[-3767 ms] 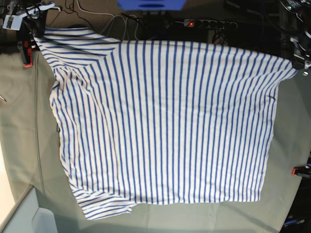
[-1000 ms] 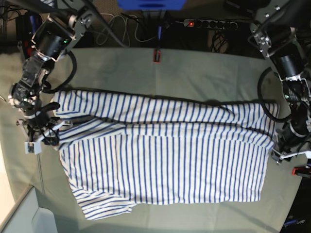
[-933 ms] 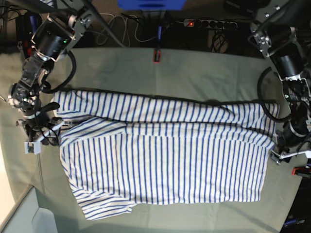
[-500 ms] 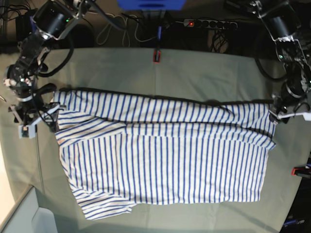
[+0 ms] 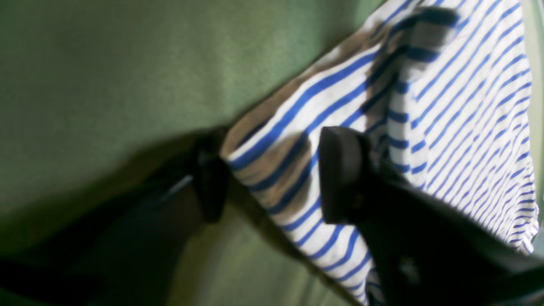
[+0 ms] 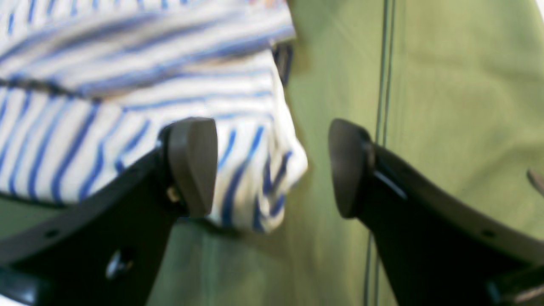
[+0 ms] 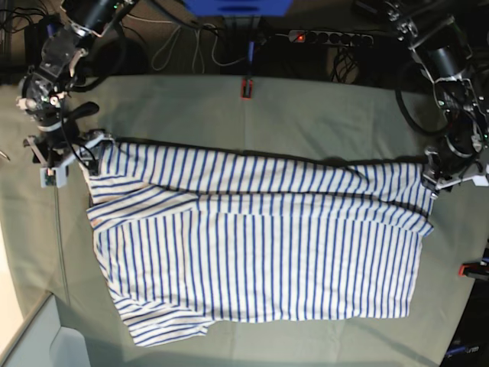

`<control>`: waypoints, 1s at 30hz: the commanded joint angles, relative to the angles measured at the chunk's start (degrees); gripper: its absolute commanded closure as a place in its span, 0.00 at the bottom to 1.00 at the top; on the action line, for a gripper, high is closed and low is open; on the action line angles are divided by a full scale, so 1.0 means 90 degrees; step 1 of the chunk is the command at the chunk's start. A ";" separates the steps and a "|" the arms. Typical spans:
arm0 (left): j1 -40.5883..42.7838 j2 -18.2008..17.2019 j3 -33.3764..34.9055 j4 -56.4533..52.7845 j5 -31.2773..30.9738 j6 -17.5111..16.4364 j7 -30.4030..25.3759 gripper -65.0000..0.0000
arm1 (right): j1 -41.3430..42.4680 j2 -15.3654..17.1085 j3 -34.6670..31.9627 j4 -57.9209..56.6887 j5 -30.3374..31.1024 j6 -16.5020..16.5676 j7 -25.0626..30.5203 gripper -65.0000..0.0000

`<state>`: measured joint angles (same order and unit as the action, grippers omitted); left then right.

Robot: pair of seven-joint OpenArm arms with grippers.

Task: Layout the t-shirt on the table in an organized manner, then fold the t-shirt properly
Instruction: 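Regrasp the folded edge corners with both grippers, then pull the folded shirt taut with both grippers to straighten it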

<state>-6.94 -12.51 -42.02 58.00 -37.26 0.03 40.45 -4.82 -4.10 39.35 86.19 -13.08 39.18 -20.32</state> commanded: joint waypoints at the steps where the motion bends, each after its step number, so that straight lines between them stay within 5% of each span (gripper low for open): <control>1: -0.0132 -0.0080 0.0005 0.0066 -0.0056 -0.0028 -0.0006 0.67 | 0.0003 0.0050 0.0008 0.0088 0.0110 0.0091 0.0162 0.36; 5: -0.0162 -0.0080 0.0005 0.0066 -0.0056 -0.0038 -0.0006 0.99 | -0.0095 0.0021 0.0008 0.0079 0.0110 0.0091 0.0152 0.36; 15: -0.0103 -0.0090 -0.0015 0.0135 -0.0115 -0.0038 0.0043 1.00 | -0.0104 0.0021 -0.0021 -0.0371 0.0110 0.0091 0.0143 0.40; 18: -0.0093 -0.0236 -0.0025 0.0135 -0.0115 -0.0038 0.0053 1.00 | -0.0153 0.0040 -0.0031 -0.0498 0.0110 0.0091 0.0143 0.59; 22: -0.0054 -0.0285 -0.0005 0.0125 -0.0095 -0.0038 0.0024 1.00 | -0.0173 0.0040 -0.0001 -0.0439 0.0110 0.0091 0.0143 1.00; 30: 0.0063 -0.0441 -0.0015 0.0418 -0.0115 -0.0038 0.0063 1.00 | -0.0554 0.0128 0.0008 0.0313 0.0247 0.0091 0.0152 1.00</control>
<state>-5.69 -14.92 -41.80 60.69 -38.22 -0.23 42.59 -10.11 -3.46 39.27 87.92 -11.53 39.18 -20.29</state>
